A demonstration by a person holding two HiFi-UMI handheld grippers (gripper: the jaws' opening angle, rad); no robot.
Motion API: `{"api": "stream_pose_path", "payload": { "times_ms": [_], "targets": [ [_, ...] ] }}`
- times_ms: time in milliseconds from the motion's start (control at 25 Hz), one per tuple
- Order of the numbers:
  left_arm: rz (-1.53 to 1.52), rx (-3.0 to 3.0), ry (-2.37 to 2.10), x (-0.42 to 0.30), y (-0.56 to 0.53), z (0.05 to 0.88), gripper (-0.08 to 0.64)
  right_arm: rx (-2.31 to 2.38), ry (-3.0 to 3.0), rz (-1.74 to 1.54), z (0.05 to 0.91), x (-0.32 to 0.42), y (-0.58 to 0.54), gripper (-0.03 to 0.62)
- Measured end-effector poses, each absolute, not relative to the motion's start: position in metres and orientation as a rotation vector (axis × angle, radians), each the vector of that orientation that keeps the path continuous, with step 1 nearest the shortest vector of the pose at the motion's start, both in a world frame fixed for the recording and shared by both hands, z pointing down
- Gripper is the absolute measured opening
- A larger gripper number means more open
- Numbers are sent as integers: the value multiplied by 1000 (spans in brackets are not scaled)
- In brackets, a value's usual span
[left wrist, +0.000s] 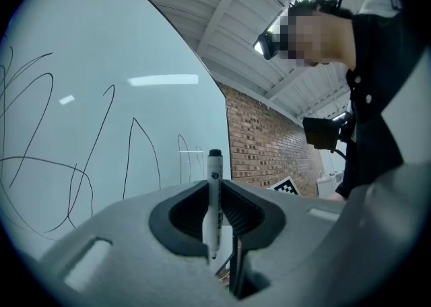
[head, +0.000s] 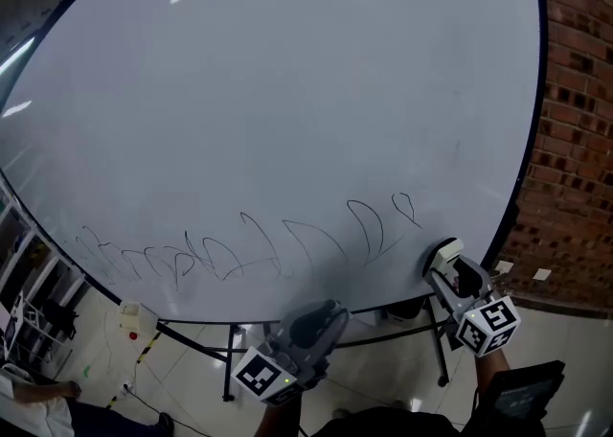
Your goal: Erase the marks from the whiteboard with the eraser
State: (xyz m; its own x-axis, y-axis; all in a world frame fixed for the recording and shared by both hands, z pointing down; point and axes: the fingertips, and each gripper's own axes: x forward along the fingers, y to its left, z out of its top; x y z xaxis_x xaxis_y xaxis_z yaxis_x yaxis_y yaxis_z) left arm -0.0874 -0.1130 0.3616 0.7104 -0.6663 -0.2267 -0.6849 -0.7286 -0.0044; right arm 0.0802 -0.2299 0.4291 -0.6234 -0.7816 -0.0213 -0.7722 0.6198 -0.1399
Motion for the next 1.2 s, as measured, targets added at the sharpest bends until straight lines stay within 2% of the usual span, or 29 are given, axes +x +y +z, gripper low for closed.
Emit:
{"api": "stream_pose_path", "payload": {
  "times_ms": [400,1200],
  "targets": [
    [500,-2807,1025,-125,-94,329,61,-580,2671,-215,345,1,-123,228],
    [533,-2784,1021,-145,-83,326,63,-574,2676,-279,354,-20,-116,227]
  ]
}}
